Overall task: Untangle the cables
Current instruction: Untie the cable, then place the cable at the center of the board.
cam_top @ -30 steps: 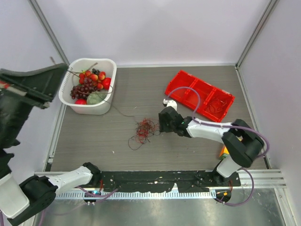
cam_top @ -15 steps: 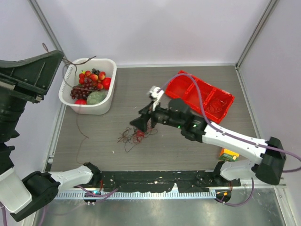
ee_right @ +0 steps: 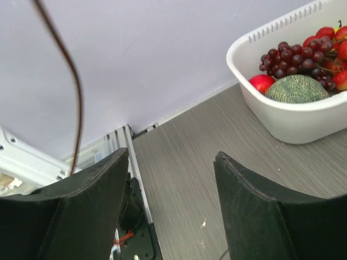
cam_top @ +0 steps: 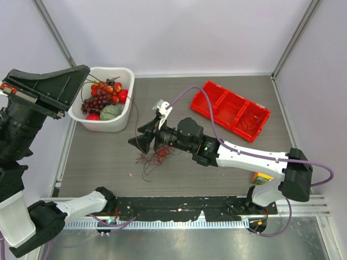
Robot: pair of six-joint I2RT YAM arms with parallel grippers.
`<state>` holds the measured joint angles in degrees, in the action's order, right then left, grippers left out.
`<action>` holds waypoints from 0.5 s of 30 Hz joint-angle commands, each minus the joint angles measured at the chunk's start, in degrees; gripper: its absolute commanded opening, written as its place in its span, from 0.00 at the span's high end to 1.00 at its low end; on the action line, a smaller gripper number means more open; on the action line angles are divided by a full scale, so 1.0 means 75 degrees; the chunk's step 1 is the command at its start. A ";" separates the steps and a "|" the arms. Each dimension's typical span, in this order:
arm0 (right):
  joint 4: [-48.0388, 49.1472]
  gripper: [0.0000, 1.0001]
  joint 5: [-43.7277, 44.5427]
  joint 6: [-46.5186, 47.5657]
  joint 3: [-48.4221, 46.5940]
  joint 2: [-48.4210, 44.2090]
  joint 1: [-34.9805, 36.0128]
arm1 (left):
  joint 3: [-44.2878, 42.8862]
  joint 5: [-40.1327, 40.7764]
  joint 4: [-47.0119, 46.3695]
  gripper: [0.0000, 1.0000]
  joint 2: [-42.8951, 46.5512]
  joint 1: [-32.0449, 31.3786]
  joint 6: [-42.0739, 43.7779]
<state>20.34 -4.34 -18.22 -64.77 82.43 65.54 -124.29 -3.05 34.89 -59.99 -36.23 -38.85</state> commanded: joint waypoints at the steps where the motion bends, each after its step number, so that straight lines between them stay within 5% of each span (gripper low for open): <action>1: 0.0711 0.42 -0.0344 -0.0359 -0.0714 0.0082 -0.0008 | 0.0341 -0.0203 -0.0528 1.00 0.0076 0.0037 -0.0175; 5: -0.0175 0.53 0.0879 -0.0595 -0.0727 -0.0068 -0.0008 | 0.0843 -0.0389 -0.0644 1.00 0.0076 0.0037 -0.0397; 11: -0.2663 0.46 0.4781 -0.0523 -0.0002 -0.1601 -0.0066 | 0.2635 -0.1898 -0.1697 1.00 -0.0262 0.0037 -0.1813; 15: -0.5812 0.44 0.7067 -0.1530 0.0234 -0.2714 -0.0872 | 0.3737 -0.2815 -0.2870 1.00 -0.0743 -0.0056 -0.2519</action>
<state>-3.55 26.35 -23.22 -63.57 71.07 63.88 -101.78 -14.98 23.07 -61.23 -36.25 -50.87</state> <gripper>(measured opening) 0.550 0.009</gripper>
